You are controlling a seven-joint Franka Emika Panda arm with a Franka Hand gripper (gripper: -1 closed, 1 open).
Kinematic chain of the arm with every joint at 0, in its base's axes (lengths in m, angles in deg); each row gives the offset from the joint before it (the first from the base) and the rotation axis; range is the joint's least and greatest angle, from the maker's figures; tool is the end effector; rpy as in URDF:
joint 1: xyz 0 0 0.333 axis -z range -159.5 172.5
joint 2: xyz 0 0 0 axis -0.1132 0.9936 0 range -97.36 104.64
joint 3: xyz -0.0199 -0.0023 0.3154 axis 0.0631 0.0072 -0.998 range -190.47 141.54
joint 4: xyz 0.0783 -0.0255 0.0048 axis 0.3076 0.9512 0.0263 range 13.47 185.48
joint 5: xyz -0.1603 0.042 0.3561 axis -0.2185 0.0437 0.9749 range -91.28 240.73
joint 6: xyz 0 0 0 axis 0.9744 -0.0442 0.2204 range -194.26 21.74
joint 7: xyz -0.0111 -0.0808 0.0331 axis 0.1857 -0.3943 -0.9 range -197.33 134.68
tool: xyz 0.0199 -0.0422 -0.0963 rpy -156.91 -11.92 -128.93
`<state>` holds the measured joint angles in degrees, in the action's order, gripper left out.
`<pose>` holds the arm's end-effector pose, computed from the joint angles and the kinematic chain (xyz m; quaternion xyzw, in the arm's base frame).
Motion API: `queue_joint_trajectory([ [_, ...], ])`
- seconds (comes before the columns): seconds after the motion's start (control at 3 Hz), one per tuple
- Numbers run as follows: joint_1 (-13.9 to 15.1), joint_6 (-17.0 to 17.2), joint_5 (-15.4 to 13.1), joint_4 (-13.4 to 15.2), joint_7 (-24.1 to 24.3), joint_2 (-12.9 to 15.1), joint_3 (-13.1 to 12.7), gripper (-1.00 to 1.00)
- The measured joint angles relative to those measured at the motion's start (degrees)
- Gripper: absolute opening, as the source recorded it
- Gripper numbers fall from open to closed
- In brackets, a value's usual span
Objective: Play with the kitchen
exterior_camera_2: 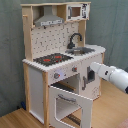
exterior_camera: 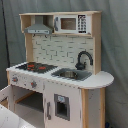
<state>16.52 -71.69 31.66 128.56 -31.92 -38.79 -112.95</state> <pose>0.0877 0.4925 0.4564 0.5462 0.4662 0.2365 0.6545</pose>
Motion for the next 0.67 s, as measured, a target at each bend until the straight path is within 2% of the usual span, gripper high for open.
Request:
queue_joint_trajectory([
  [0.33, 3.1, -1.2, -5.3, -1.7, 0.2, 0.0, -3.1, 1.0],
  [0.67, 4.9, -2.4, -11.1, -2.5, 0.9, 0.0, -5.3, 1.0],
])
